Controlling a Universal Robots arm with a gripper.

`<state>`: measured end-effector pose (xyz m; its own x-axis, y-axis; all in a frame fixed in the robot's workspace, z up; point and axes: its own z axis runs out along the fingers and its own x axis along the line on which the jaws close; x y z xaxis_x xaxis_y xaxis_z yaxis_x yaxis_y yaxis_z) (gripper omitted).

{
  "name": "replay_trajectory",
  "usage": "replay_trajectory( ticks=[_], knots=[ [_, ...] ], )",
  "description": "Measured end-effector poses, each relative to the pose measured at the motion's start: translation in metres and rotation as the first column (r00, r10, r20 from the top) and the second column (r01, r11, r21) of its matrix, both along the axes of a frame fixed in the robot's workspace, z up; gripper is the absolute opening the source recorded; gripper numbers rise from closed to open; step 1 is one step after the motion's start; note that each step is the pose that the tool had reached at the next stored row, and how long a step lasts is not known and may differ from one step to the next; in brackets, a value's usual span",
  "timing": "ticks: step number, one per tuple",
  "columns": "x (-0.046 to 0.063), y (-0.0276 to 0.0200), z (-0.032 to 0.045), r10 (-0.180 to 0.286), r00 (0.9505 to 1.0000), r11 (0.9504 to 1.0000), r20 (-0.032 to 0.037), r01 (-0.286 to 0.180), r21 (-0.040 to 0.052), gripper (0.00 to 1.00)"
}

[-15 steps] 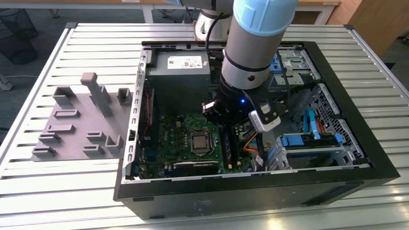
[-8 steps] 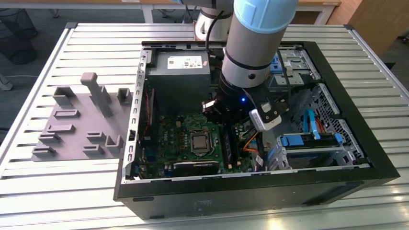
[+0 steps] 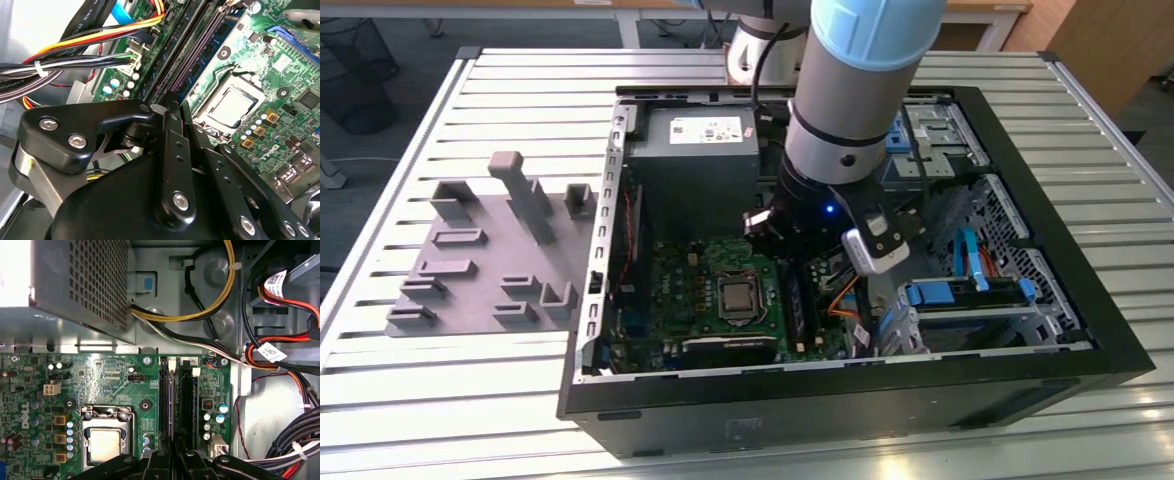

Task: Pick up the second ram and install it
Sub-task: 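Insert the second ram into the second slot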

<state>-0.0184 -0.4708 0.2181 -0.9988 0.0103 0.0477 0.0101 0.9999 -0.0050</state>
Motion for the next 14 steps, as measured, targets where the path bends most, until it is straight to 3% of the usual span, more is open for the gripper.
replay_trajectory(
  ticks=[14],
  knots=[
    [0.0000, -0.0001, -0.0040, 0.000, 1.0000, 1.0000, 0.0000, 0.000, -0.0002, 0.14]
  ],
)
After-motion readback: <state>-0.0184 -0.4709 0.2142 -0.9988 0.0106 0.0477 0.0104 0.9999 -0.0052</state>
